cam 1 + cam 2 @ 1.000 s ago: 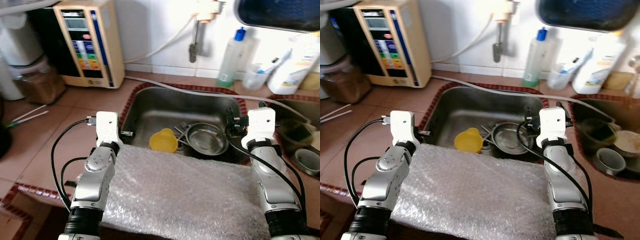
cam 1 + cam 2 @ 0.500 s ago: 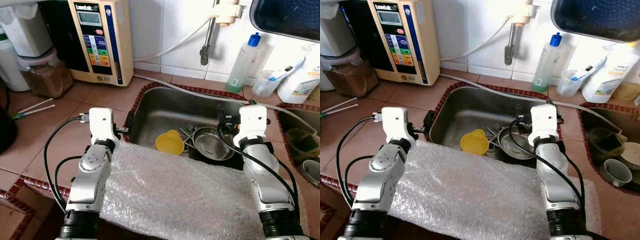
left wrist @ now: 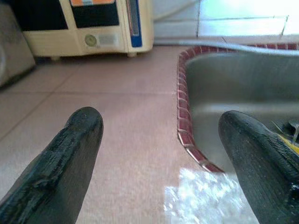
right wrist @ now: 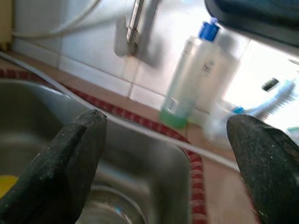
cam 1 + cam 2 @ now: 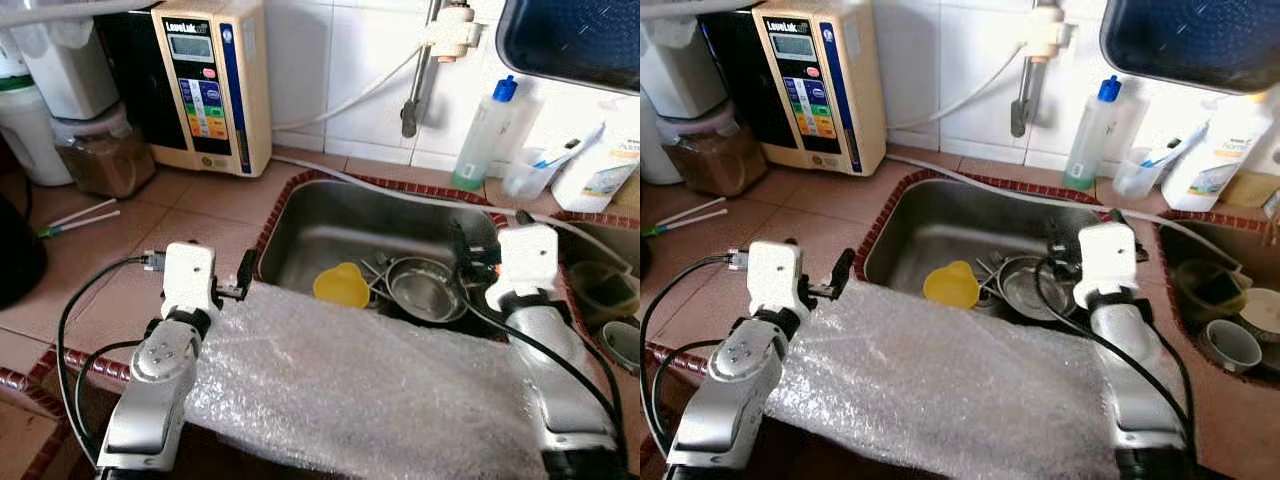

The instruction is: Kitchen organization

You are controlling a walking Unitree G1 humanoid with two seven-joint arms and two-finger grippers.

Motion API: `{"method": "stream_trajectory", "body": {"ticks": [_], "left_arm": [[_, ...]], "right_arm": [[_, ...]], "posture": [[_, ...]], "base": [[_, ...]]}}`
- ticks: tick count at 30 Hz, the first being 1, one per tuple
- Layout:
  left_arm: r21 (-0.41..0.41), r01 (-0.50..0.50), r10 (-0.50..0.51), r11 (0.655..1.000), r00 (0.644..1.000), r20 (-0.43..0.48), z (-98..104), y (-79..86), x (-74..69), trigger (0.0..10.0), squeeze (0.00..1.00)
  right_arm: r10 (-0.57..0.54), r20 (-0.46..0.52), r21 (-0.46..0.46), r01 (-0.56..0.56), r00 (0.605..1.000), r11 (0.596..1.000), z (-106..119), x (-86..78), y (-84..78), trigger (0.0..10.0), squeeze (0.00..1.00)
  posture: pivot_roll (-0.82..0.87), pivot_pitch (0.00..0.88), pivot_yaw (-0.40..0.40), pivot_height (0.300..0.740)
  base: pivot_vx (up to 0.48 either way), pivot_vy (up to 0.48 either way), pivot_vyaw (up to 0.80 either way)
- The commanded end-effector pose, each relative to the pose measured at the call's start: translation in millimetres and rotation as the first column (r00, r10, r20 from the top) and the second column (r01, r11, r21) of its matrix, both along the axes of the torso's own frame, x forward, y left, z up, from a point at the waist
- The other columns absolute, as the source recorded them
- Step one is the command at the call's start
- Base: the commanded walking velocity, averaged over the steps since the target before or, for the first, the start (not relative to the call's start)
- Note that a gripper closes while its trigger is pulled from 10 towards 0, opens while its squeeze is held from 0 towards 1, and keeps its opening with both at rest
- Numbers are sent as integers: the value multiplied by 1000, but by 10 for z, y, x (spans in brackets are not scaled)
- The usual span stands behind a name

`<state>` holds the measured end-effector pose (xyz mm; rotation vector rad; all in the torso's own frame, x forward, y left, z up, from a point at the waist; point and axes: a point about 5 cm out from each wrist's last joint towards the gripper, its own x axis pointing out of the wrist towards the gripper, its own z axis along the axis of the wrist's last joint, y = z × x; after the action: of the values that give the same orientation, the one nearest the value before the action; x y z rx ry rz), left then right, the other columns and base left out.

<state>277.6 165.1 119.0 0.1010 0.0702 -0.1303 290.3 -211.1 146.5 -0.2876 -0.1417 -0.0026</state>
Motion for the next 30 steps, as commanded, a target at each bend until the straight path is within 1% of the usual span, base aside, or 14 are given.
{"method": "stream_trajectory", "body": {"ticks": [1,3,7,9,11,15,18,22,28,30], "left_arm": [[15,6,-7,1000,1000,18,55,0,-8,10000,0],[17,14,-14,1000,1000,19,63,-10,-16,10000,0],[17,22,-23,1000,999,22,70,-39,-6,10000,0],[17,26,-26,1000,999,23,71,-48,-2,10000,0],[19,30,-30,999,999,25,76,-62,16,10000,0],[16,32,-32,999,999,25,83,-78,37,10000,0],[11,36,-36,999,999,33,120,-103,85,10000,0],[10,34,-34,999,999,32,119,-100,90,10000,0],[1,18,-18,1000,1000,20,94,-69,86,10000,0],[0,16,-16,1000,1000,20,94,-71,89,10000,0]], "right_arm": [[6,9,-13,-6,1000,1000,53,-46,-62,10000,1000],[11,-4,-24,-11,1000,1000,37,-84,-87,10000,1000],[17,-4,-19,-17,1000,1000,43,-85,-66,10000,1000],[22,-4,-12,-22,1000,1000,46,-80,-33,10000,1000],[29,3,9,-29,1000,1000,49,-55,35,10000,1000],[26,8,25,-26,1000,999,47,-27,80,10000,1000],[43,23,41,-44,999,998,77,17,182,10000,1000],[47,21,37,-48,999,998,81,19,171,10000,1000],[7,21,35,-7,1000,999,123,50,26,10000,1000],[5,22,33,-5,1000,999,129,57,22,10000,1000]], "posture": [[9,0,23,740],[10,0,23,740],[10,0,25,740],[9,0,27,740],[10,0,31,740],[14,0,34,740],[11,0,38,740],[6,0,38,740],[3,0,35,740],[4,0,35,740]], "base": [[0,0,0],[0,0,0],[0,0,0],[0,0,0],[0,0,0],[0,0,0],[0,0,0],[0,0,0],[0,0,0],[0,0,0]]}}
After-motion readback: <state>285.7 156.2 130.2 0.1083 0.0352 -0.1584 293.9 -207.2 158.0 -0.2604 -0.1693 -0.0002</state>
